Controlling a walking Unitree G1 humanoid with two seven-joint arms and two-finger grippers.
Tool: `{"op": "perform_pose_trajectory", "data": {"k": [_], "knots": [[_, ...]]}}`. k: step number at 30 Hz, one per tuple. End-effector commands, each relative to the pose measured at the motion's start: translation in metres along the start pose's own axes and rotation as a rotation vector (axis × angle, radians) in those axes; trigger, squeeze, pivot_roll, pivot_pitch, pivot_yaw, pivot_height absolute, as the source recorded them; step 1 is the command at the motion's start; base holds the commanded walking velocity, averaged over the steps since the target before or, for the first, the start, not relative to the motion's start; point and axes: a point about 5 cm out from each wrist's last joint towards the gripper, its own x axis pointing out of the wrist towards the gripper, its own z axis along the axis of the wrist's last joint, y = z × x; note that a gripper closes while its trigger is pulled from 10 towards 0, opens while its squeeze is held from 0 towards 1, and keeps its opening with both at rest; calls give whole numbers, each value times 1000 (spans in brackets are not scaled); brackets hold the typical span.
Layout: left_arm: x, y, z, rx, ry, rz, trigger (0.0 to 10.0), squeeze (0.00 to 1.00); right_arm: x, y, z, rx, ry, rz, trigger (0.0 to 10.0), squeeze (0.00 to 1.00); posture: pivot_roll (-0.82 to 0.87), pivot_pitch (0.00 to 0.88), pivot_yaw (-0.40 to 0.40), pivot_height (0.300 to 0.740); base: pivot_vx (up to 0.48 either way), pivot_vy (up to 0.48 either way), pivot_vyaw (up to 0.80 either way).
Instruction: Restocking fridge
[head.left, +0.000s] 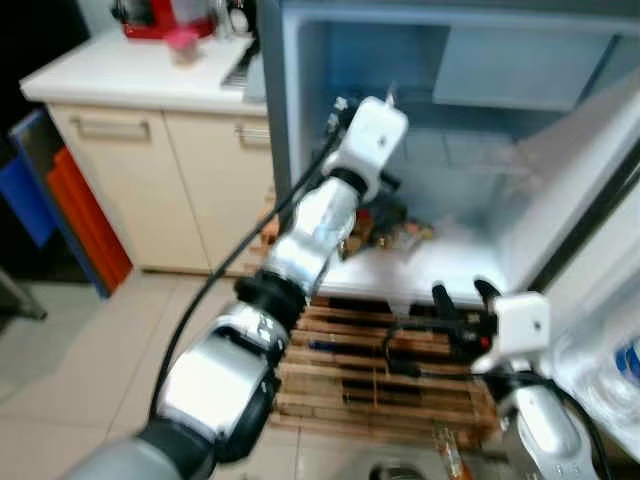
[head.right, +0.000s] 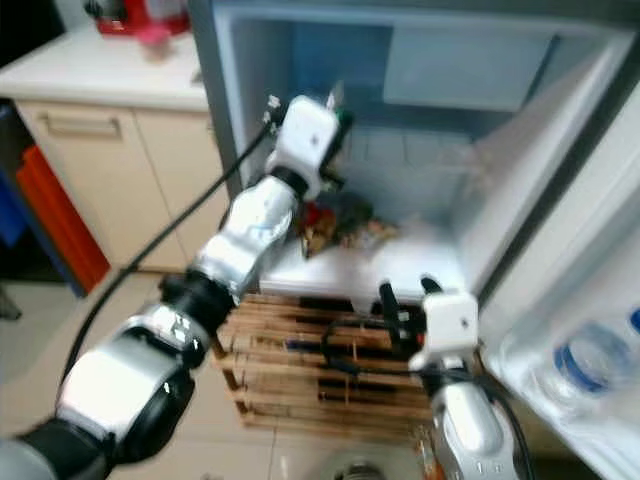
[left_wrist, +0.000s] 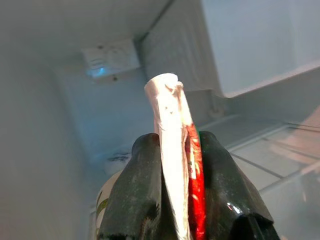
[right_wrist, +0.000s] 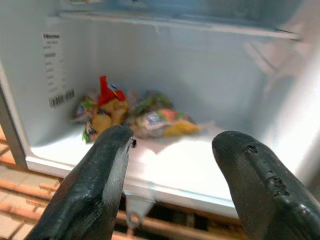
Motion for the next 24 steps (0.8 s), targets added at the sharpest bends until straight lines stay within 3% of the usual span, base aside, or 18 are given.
{"op": "perform_pose_trajectory", "data": {"k": [1,5,10,14,15,18,20,24], "knots": [[7,4,15,11,-66,22,10000,0,-4,1,5,-3,-1,4,10000,0,-269,51,17,740,0,0,0],[10,11,15,13,-68,38,10000,0,-9,2,5,-8,15,9,10000,0,-278,77,9,740,0,0,0],[11,12,24,43,-140,27,10000,0,-19,3,8,-18,24,18,10000,0,-282,105,-6,740,0,0,0],[15,27,25,48,-135,66,10000,0,-30,3,10,-28,50,22,10000,0,-318,132,-23,740,0,0,0],[15,37,25,5,-125,90,10000,0,-36,2,11,-31,63,18,10000,0,-341,140,-28,740,0,0,0],[14,46,21,-64,-104,118,10000,0,-41,2,12,-29,68,10,10000,0,-343,138,-25,740,0,0,0],[12,47,19,-82,-103,118,10000,0,-41,2,13,-24,65,3,10000,0,-337,131,-22,740,0,0,0],[-5,27,11,-83,-181,-18,10000,0,-28,6,13,16,30,-15,10000,0,-274,90,-18,740,0,0,0]]}}
